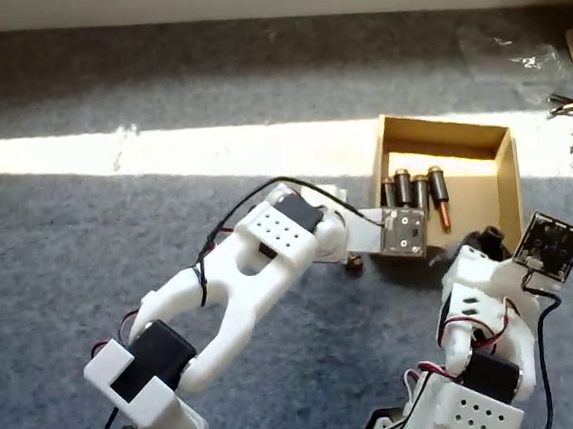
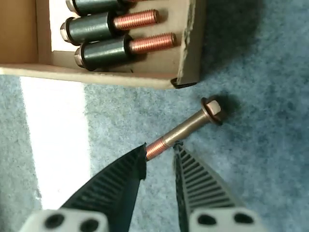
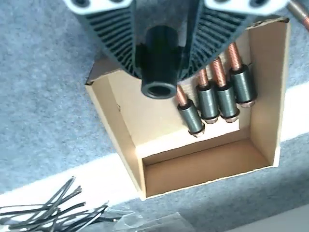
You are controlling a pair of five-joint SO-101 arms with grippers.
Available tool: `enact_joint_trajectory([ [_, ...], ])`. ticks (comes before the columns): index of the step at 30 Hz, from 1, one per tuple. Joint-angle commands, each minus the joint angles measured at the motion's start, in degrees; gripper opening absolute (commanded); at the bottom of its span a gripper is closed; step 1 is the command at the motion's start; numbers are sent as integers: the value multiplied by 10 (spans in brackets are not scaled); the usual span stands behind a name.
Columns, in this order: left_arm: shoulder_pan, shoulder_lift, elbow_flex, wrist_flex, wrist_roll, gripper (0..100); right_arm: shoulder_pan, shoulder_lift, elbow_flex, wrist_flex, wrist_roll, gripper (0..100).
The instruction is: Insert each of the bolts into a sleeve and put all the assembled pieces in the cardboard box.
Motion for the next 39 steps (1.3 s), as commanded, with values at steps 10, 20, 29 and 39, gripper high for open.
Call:
enact_joint_trajectory([
  [10, 29, -2, 13, -7, -83, 98, 38, -6, -7, -2, -5, 5],
  [20, 37, 87, 6, -93, -84, 98, 41, -6, -7, -2, -6, 5],
  [29, 39, 95, 7, -94, -138, 98, 36, -6, -7, -2, -6, 5],
  [39, 91, 95, 12, -93, -139, 98, 36, -6, -7, -2, -6, 5],
])
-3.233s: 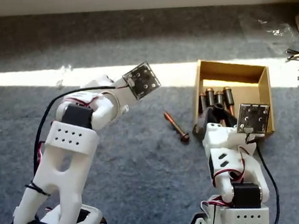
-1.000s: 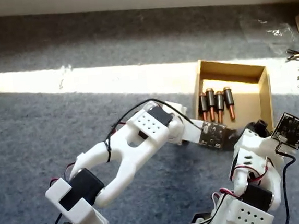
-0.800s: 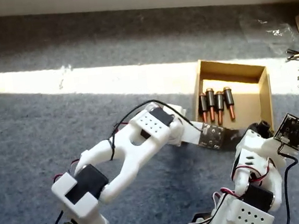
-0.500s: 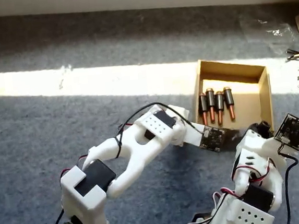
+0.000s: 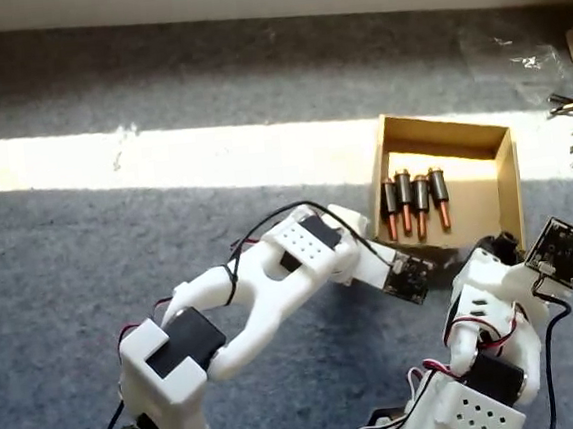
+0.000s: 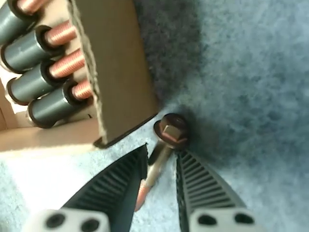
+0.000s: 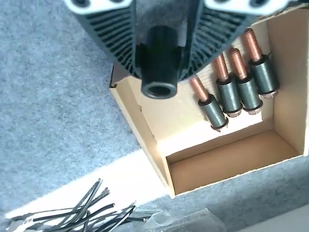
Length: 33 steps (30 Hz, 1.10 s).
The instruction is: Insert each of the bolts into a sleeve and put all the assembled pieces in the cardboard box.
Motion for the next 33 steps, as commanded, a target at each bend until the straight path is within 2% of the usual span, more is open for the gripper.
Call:
enact_joint_trajectory([
  [1, 41, -2, -5, 0, -5, 98, 1, -6, -7, -2, -6, 5],
  [8, 55, -2, -11, 46, -8, 98, 1, -6, -7, -2, -6, 5],
  [11, 55, -1, -8, 67, -55, 98, 1, -6, -7, -2, -6, 5],
  [14, 55, -1, -10, 82, -66, 98, 1, -6, -7, -2, -6, 5],
  [18, 51, 0, -9, 85, -66, 95, 1, -6, 2, -4, -4, 5],
  [22, 51, 23, -12, 84, -67, 37, 1, -7, 23, -37, -4, 5],
  [30, 33, 34, -57, 86, -62, 42, 1, -7, 28, -38, -4, 5],
  [33, 12, 34, -106, 116, -13, 42, 1, -7, 29, -38, -4, 5],
])
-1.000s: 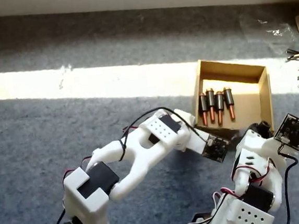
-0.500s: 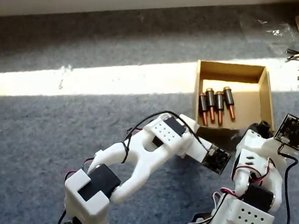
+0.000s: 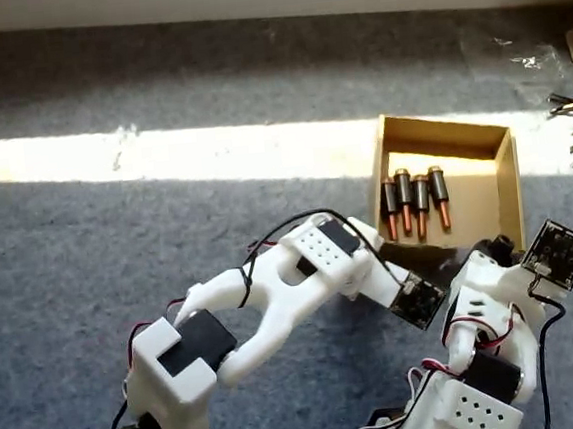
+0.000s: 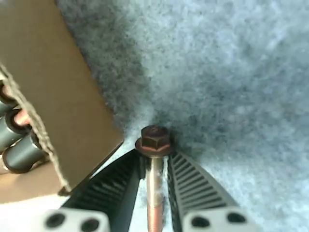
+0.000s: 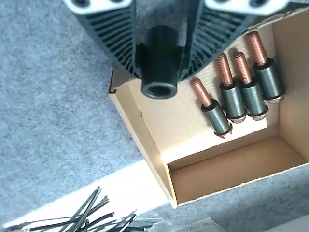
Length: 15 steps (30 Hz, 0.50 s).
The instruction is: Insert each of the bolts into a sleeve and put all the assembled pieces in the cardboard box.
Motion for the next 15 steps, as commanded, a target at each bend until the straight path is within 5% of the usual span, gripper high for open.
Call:
enact_joint_trajectory([
  [1, -31, 2, -82, 54, 69, 42, 1, -7, -3, -17, -4, 5],
  [9, -122, 2, -311, 319, 116, 40, -13, -7, -3, -17, -2, 5],
  [15, -200, 2, -443, 402, 137, 39, -15, -7, -2, -17, -2, 5],
])
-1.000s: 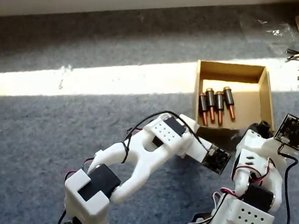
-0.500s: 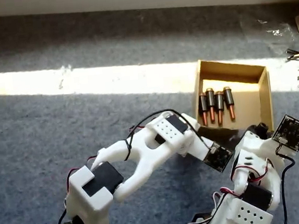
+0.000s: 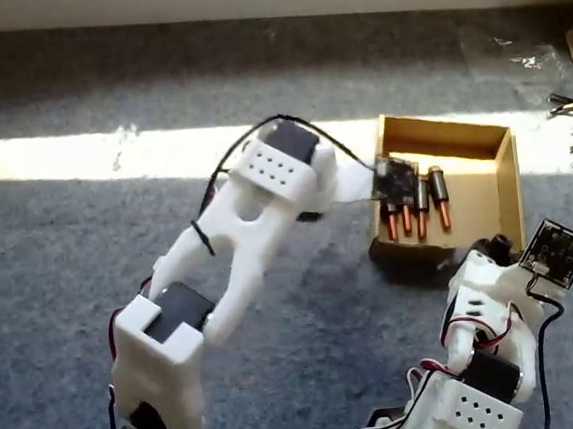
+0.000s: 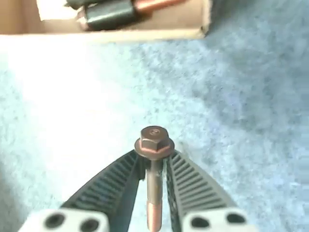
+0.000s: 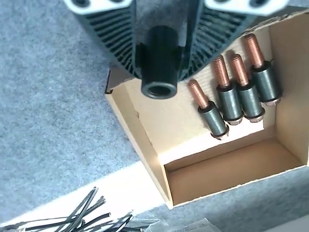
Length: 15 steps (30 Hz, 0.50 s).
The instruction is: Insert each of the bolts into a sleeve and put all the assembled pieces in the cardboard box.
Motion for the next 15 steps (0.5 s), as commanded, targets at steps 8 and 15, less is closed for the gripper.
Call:
enact_joint_trajectory([
  [8, -80, -13, -177, 56, 345, 37, -73, -7, -3, -17, -1, 5],
  [15, -121, -14, -218, 77, 581, 5, -200, -7, -7, -17, 98, 5],
])
